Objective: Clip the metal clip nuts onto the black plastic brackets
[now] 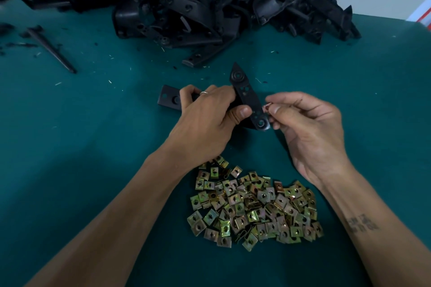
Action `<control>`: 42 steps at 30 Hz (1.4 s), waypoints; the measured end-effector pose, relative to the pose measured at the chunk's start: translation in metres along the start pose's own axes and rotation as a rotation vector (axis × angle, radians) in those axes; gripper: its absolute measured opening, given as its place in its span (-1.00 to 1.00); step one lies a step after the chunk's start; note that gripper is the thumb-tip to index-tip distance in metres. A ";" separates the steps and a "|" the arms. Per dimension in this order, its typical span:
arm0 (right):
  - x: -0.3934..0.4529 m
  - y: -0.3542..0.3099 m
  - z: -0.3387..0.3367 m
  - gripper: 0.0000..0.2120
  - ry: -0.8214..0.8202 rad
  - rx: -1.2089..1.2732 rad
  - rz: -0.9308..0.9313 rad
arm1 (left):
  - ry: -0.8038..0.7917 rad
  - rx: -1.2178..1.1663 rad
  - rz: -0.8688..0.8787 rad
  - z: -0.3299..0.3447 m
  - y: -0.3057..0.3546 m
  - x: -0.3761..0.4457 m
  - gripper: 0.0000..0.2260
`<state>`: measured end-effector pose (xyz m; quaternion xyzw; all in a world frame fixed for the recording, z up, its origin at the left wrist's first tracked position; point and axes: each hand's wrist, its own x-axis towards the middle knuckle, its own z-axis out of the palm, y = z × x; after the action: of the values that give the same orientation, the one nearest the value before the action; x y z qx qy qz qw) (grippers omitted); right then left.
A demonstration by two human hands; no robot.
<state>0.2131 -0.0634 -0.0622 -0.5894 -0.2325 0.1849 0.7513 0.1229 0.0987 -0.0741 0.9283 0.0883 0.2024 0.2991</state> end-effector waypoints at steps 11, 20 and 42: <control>-0.001 0.004 0.001 -0.77 0.007 -0.175 -0.118 | 0.055 0.040 -0.016 -0.001 -0.002 0.000 -0.66; -0.004 0.000 -0.002 -0.80 -0.042 -0.408 -0.251 | 0.090 0.032 -0.009 -0.001 -0.001 0.000 -0.70; -0.011 0.007 0.004 -0.70 -0.074 -0.417 -0.354 | 0.262 0.080 0.018 -0.006 0.003 -0.003 -0.74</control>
<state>0.2015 -0.0645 -0.0692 -0.6744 -0.3922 0.0204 0.6252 0.1179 0.0984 -0.0688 0.9060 0.1262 0.3207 0.2458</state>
